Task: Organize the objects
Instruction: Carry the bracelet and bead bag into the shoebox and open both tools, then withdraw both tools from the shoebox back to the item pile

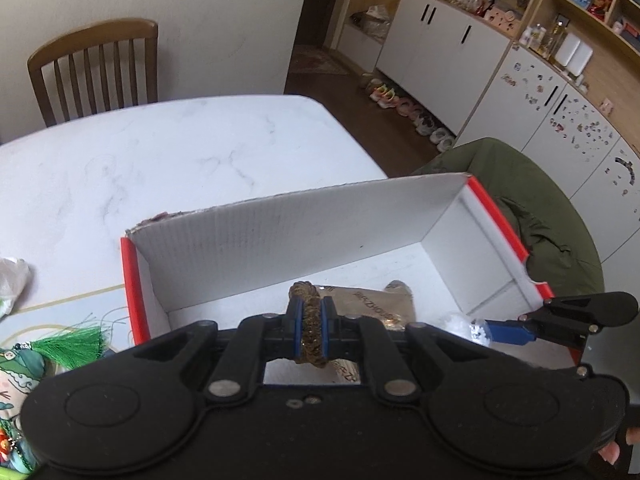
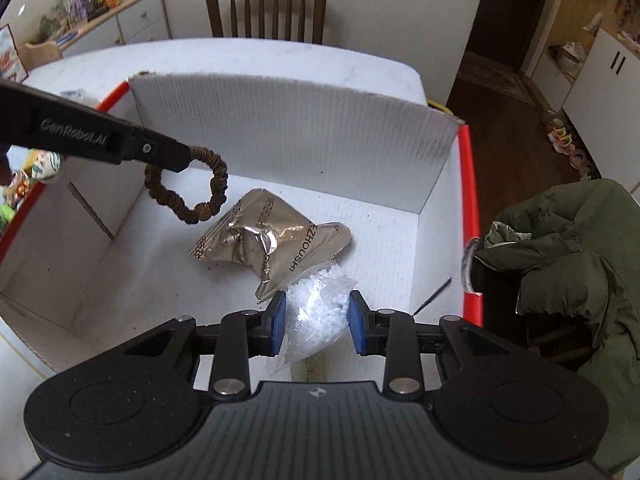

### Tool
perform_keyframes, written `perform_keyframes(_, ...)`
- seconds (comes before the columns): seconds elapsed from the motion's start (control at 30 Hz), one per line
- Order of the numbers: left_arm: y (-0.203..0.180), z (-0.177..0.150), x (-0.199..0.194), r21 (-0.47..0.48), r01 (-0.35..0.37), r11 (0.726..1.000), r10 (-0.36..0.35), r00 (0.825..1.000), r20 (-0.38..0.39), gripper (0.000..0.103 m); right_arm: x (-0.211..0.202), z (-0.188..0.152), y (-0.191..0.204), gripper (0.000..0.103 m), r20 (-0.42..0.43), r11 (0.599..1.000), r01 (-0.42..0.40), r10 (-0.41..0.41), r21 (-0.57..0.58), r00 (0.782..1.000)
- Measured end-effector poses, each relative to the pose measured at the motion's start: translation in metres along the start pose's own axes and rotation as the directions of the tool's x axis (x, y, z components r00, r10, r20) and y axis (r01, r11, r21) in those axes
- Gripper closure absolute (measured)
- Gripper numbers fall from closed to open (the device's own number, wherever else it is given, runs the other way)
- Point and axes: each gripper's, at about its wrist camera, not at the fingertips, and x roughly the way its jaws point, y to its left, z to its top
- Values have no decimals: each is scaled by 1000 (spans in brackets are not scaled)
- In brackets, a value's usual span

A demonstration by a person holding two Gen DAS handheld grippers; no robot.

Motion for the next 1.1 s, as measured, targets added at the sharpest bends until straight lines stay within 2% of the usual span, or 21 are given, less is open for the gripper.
perform_keyframes(0.33, 0, 4, 31, 26, -55, 998, 57, 994, -92, 95, 15, 5, -1, 72, -58, 1000, -4, 3, -18, 998)
perform_keyframes(0.5, -3, 2, 45, 39, -68, 997, 73, 986, -148, 90, 17, 6, -2, 71, -66, 1000, -10, 9, -13, 998)
perform_keyframes(0.63, -4, 0, 48, 47, -61, 997, 68, 983, -168, 82, 16, 7, -3, 71, -67, 1000, -14, 14, 0, 998)
perform_keyframes(0.7, -5, 0, 48, 51, -62, 997, 70, 982, -173, 69, 15, 7, -3, 71, -68, 1000, -17, 17, -2, 998)
perform_keyframes(0.8, -7, -1, 45, 57, -60, 997, 69, 984, -163, 54, 12, 6, -3, 63, -56, 999, -36, 35, -4, 998)
perform_keyframes(0.93, -9, -2, 37, 61, -58, 996, 66, 987, -146, 48, 4, 3, 0, 48, -27, 998, -65, 64, -12, 998)
perform_keyframes(1.0, -11, -3, 31, 60, -54, 997, 61, 989, -132, 40, 0, 1, 1, 46, -16, 998, -66, 65, -13, 998)
perform_keyframes(1.1, -15, -4, 21, 72, -50, 996, 57, 993, -106, 37, -8, 0, 1, 44, -1, 997, -75, 75, -2, 997)
